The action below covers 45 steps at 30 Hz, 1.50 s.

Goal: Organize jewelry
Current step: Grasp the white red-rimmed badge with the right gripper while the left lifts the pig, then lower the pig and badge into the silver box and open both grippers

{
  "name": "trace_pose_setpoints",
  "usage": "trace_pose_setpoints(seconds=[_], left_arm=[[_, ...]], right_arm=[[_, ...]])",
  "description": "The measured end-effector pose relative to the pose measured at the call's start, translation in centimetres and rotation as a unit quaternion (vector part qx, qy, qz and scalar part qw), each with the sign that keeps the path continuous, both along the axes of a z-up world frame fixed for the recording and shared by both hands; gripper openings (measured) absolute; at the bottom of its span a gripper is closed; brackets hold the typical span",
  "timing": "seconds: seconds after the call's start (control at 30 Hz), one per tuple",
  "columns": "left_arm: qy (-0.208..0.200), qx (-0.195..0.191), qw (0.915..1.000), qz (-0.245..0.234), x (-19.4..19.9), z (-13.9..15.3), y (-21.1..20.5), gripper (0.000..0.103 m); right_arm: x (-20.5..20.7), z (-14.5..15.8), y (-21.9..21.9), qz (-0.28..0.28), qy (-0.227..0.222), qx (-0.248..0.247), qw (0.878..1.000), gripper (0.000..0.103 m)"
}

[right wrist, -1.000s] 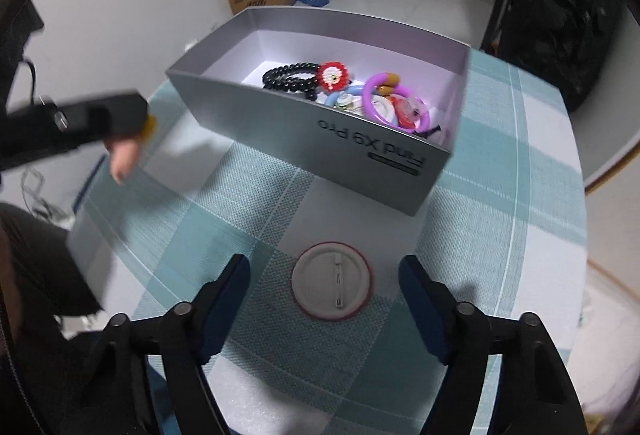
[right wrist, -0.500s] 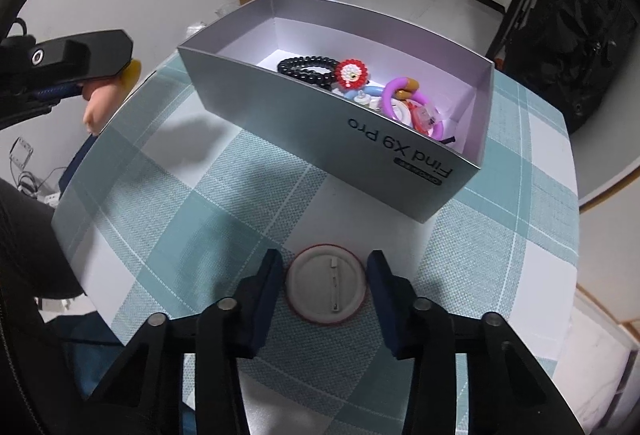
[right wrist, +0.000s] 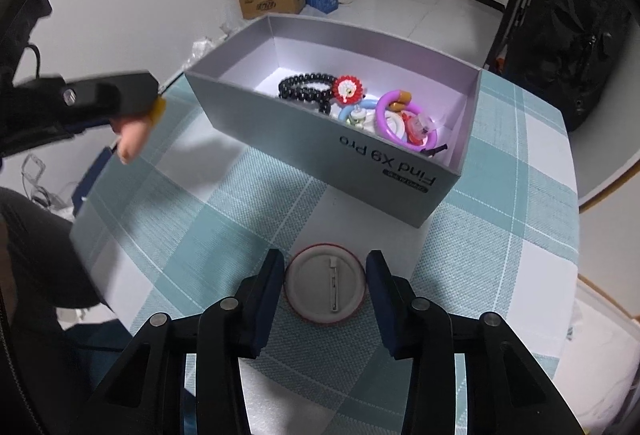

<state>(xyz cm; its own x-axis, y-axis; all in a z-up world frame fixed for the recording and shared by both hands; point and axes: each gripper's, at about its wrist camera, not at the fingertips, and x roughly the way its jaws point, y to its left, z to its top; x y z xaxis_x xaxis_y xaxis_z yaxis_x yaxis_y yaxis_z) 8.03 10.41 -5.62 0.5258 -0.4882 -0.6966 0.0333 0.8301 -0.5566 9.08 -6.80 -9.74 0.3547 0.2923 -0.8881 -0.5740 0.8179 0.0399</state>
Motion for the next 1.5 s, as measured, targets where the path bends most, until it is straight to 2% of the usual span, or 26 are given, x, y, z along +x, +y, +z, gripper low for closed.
trace_pose_setpoints(seconds=[0.2, 0.43, 0.77, 1.13, 1.5], left_arm=[[-0.008, 0.002, 1.0, -0.003, 0.0, 0.2, -0.5, 0.016], [-0.017, 0.004, 0.9999, 0.002, 0.3, 0.6, -0.8, 0.016], [-0.025, 0.003, 0.9997, -0.001, 2.2, 1.2, -1.8, 0.016], [-0.006, 0.007, 0.9999, -0.006, 5.6, 0.4, -2.6, 0.016], [0.022, 0.007, 0.9997, -0.008, 8.2, -1.1, -2.8, 0.016]], right_arm=[[0.2, 2.2, -0.6, -0.005, -0.011, 0.059, 0.998, 0.041], [1.5, 5.0, -1.4, -0.026, -0.016, 0.137, 0.99, 0.041], [3.6, 7.0, -2.4, -0.052, -0.006, 0.202, 0.978, 0.041], [7.0, 8.0, -2.9, -0.078, 0.005, 0.231, 0.97, 0.041], [10.4, 5.9, -3.4, -0.091, 0.046, 0.246, 0.964, 0.041]])
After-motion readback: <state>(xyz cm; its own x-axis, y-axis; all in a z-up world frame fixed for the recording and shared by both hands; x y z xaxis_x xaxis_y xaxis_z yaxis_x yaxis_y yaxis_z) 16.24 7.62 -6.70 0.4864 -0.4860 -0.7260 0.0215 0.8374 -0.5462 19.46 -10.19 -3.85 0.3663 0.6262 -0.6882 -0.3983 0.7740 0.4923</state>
